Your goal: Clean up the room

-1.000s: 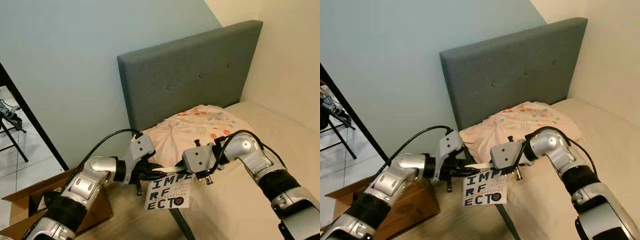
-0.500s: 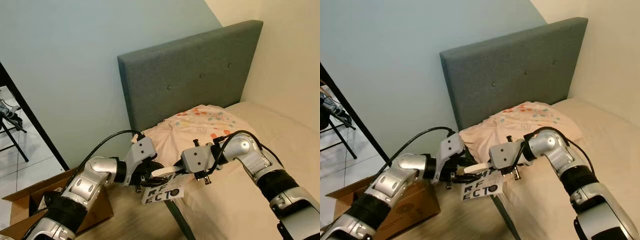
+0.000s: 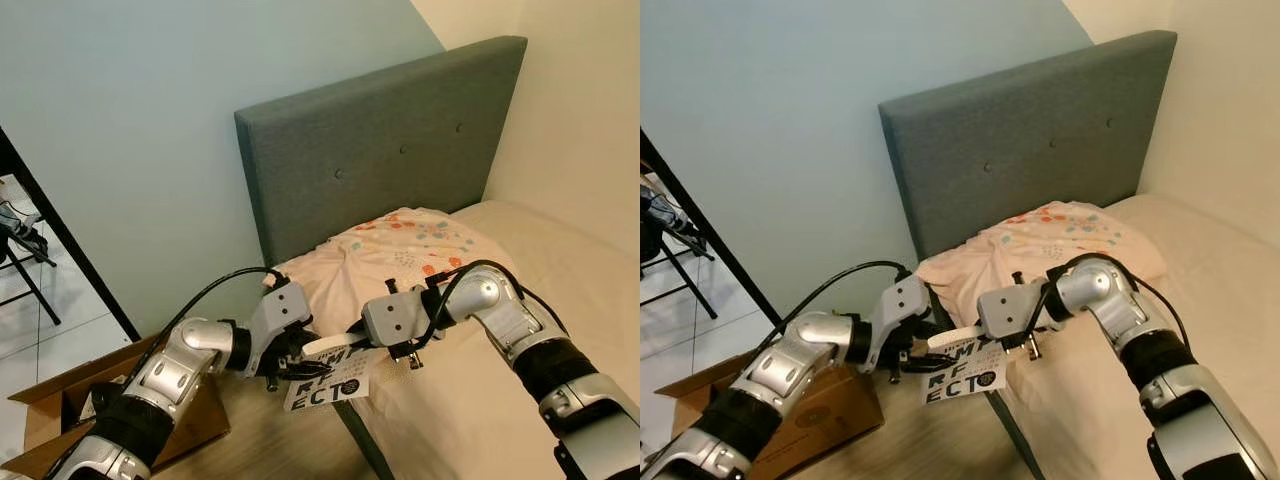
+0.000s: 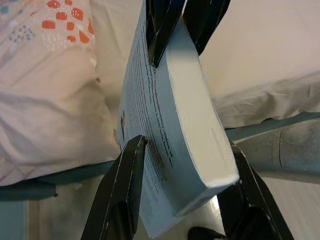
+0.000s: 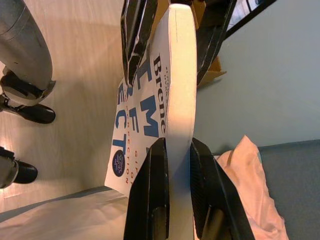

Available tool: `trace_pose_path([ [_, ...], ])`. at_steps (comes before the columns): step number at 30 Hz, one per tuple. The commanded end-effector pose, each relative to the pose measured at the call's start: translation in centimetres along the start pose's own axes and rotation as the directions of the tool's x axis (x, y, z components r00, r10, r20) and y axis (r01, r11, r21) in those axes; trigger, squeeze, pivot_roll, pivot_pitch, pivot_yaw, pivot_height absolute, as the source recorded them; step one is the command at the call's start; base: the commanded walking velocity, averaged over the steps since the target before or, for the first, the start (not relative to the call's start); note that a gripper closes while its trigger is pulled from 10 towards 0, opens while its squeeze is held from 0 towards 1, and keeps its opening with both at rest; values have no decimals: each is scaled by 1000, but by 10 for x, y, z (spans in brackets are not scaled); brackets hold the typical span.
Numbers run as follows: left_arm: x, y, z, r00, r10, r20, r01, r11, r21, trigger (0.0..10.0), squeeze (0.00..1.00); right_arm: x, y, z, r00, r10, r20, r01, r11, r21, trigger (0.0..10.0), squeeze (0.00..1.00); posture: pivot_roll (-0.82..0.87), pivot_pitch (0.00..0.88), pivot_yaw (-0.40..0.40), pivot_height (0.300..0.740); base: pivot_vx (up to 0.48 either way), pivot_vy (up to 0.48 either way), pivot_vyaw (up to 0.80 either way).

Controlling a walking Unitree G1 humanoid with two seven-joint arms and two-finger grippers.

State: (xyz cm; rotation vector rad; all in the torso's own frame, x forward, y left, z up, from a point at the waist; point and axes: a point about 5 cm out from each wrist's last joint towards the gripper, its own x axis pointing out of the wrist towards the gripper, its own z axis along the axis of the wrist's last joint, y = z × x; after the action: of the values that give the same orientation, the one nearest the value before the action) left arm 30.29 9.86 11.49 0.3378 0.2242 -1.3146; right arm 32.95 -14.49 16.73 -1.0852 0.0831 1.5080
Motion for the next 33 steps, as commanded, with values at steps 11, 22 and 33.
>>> trace_pose_path([
  [11,-1,9,5,996,80,44,-82,996,33,0,0,0,-5,9,1000,7,29,-6,999,-34,10000,0,-84,43,96,740,0,0,0],
  [22,1,6,6,999,29,45,-31,998,58,0,0,0,-3,9,999,29,20,-28,999,-40,10000,0,-88,46,95,740,0,0,0],
  [33,-4,10,2,972,189,141,-173,978,-116,0,0,-13,-26,-8,968,-237,-82,242,969,59,10000,0,-89,43,76,740,0,0,0],
])
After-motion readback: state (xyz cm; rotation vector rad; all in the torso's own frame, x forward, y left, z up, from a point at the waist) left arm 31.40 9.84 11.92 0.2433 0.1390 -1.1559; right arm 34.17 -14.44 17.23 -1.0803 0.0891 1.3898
